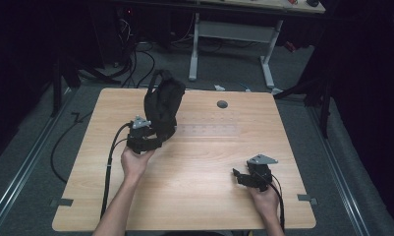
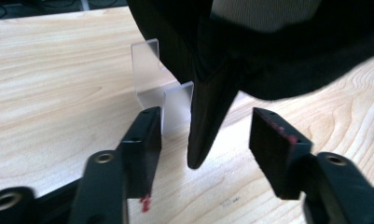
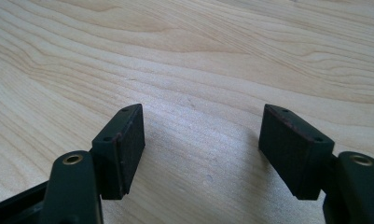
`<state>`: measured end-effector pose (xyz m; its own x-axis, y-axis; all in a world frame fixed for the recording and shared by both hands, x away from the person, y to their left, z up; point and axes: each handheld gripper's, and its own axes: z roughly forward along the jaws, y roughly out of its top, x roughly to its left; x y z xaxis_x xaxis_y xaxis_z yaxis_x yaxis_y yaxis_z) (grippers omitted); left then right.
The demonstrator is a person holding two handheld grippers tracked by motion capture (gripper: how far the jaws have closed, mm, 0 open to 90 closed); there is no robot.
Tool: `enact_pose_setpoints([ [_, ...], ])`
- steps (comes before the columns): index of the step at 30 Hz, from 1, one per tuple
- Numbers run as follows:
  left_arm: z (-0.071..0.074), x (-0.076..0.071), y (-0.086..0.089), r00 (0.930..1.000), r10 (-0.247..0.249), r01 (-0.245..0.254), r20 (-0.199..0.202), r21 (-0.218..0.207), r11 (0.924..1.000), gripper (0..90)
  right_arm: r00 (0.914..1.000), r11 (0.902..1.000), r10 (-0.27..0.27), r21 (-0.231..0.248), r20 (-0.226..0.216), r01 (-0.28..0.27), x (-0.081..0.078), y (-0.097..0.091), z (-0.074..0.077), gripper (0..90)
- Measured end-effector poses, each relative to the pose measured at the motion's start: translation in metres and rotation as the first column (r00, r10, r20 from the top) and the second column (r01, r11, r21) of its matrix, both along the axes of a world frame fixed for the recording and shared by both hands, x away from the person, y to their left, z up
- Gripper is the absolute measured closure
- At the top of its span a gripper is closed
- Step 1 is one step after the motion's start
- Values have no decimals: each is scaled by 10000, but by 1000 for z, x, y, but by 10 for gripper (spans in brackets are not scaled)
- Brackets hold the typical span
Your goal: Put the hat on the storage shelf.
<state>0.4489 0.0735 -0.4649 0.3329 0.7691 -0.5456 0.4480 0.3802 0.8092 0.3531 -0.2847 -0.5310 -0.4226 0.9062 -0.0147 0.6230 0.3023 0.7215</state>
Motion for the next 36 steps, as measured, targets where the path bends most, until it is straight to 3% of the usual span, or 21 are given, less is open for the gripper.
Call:
enact_pose_setpoints([
  [16,-1,-26,18,9999,4,-9,-124,-329,9995,372,10000,10000,1,-5,1,-1,0,0,0,315],
  [36,-23,-61,29,9985,-167,149,-520,-343,9993,367,10000,10000,0,1,-3,0,0,0,0,315],
])
